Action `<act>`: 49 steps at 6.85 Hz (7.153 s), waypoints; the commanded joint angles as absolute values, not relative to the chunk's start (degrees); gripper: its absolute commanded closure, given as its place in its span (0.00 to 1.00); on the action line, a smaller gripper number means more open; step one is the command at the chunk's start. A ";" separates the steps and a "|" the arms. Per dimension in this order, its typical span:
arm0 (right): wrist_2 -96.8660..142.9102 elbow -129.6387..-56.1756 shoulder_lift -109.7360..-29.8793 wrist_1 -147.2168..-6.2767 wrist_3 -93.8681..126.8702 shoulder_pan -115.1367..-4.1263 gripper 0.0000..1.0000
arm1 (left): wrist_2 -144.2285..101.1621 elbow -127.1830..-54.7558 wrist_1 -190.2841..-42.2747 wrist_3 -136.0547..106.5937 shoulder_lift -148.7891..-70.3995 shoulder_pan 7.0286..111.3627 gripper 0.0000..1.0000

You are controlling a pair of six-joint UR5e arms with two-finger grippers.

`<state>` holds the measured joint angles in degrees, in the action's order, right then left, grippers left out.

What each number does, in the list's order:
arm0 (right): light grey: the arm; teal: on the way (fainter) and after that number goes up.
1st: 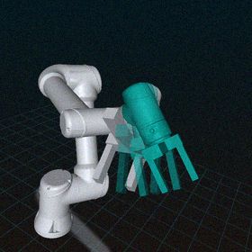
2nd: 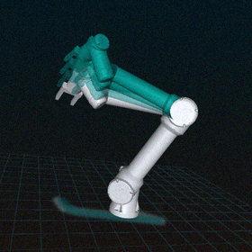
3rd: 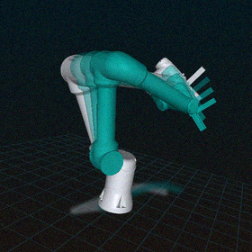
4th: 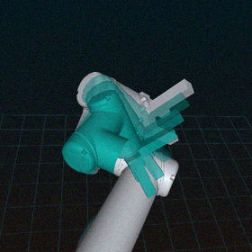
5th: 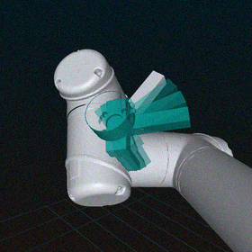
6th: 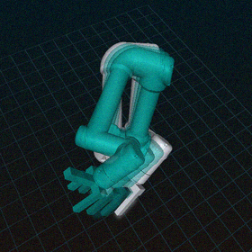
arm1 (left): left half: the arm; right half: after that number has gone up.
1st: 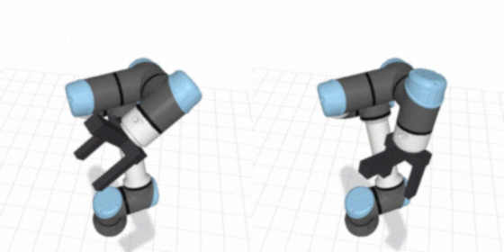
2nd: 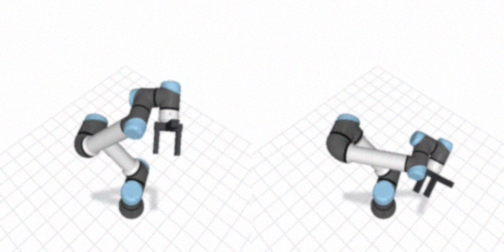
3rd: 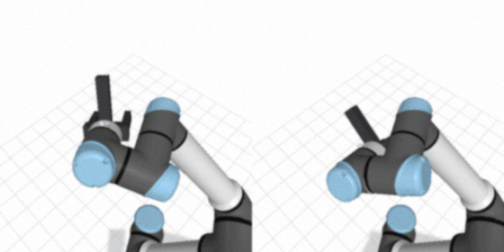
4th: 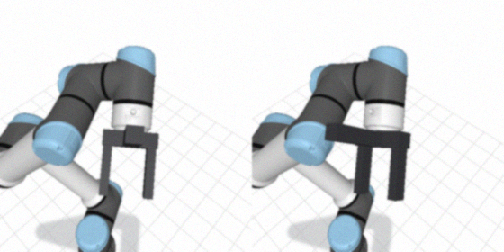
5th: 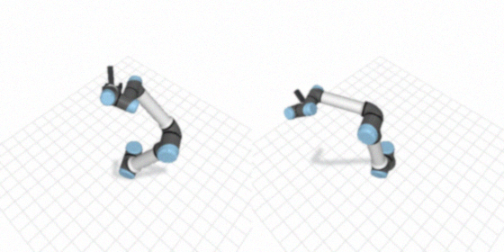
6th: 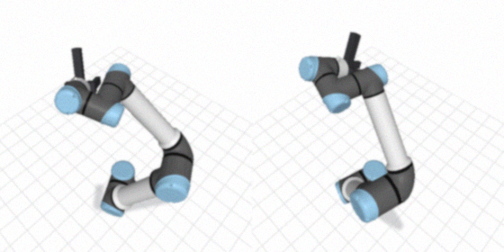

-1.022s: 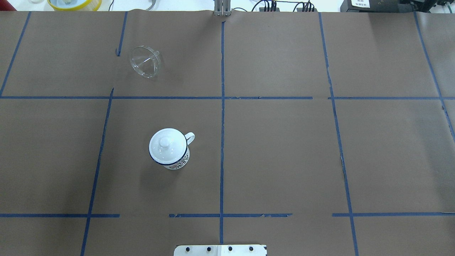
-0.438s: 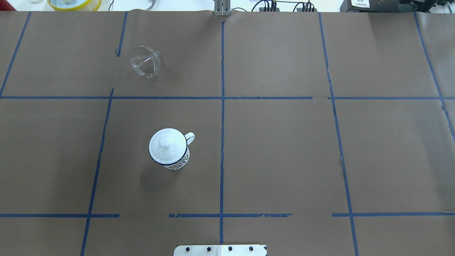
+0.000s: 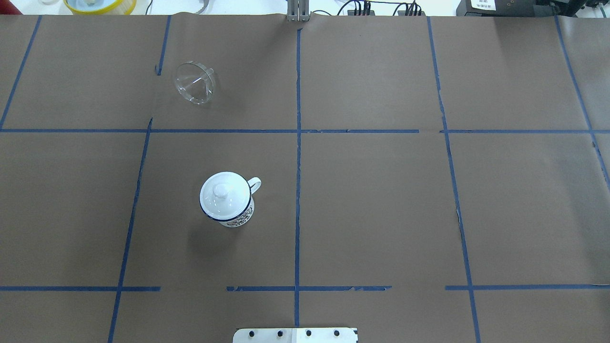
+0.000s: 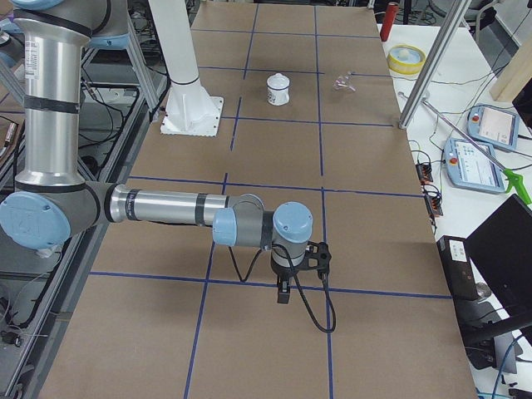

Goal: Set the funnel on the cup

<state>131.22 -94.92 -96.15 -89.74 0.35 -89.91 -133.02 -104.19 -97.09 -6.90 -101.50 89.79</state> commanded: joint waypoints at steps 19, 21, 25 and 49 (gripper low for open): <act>131.22 -94.92 -96.15 -89.74 0.35 -89.91 0.00 | -108.37 -110.04 -83.93 -84.11 -122.08 31.20 0.07; 131.22 -94.92 -96.15 -89.74 0.35 -89.91 0.00 | -108.46 -109.87 -83.85 -84.11 -122.08 31.11 0.07; 131.22 -94.92 -96.15 -89.74 0.35 -89.91 0.00 | -108.46 -109.60 -83.76 -84.11 -121.99 31.03 0.29; 131.22 -94.92 -96.07 -89.74 0.35 -89.91 0.00 | -109.07 -109.07 -106.08 -66.62 -100.20 34.28 0.82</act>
